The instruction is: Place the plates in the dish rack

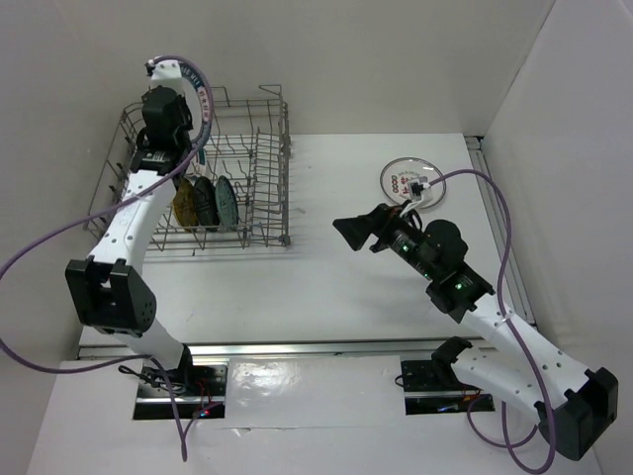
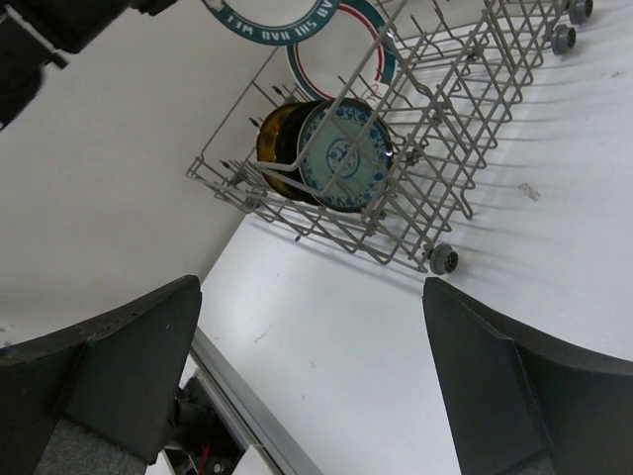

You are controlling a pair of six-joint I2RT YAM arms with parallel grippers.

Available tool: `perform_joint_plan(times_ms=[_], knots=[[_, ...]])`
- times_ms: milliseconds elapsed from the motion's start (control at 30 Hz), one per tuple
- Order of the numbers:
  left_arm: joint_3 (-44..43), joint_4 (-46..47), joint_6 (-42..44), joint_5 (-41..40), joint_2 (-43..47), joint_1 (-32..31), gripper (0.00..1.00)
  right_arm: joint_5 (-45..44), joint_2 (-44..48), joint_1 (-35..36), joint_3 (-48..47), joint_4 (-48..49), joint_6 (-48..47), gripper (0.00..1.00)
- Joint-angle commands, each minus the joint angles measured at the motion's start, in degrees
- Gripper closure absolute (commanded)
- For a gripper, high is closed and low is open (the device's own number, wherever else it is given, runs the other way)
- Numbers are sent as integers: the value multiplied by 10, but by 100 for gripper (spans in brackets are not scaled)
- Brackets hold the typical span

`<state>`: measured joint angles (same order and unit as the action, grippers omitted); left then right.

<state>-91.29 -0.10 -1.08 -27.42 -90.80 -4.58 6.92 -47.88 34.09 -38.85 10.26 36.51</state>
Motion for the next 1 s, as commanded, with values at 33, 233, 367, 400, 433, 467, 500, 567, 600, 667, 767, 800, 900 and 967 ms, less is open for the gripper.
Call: perform_joint_plan(times_ms=[33, 233, 367, 400, 433, 467, 500, 567, 600, 667, 767, 800, 900, 967], knots=[[-20, 179, 107, -48, -6, 9, 100, 21, 14, -3, 13, -32, -12, 0], [20, 219, 149, -13, -40, 15, 100, 35, 9, -3, 24, -49, -12, 0], [59, 246, 154, -25, -47, 15, 100, 35, 21, -3, 24, -44, -17, 0], [66, 246, 154, -26, -47, 15, 100, 35, 21, -3, 24, -44, -17, 0], [82, 254, 154, -26, -47, 15, 100, 28, 21, -3, 24, -44, -22, 0], [82, 254, 139, -20, -47, 15, 100, 28, 21, -3, 24, -51, -22, 0], [82, 249, 139, -20, -55, 15, 100, 28, 21, -3, 24, -56, -22, 0], [77, 234, 123, -27, -66, 15, 100, 28, 21, -3, 24, -56, -22, 0], [77, 234, 123, -27, -73, 15, 100, 23, 21, -3, 24, -56, -22, 0], [77, 229, 111, -27, -78, 15, 100, 23, 33, -3, 31, -56, -22, 0], [77, 217, 103, -27, -93, 15, 100, 23, 33, -3, 31, -56, -22, 0], [72, 210, 103, -22, -98, 15, 100, 18, 33, -3, 31, -56, -22, 0], [72, 203, 91, -28, -104, 15, 100, 12, 33, -3, 31, -56, -22, 0], [78, 203, 91, -28, -104, 15, 100, 12, 33, -3, 31, -56, -22, 0]])
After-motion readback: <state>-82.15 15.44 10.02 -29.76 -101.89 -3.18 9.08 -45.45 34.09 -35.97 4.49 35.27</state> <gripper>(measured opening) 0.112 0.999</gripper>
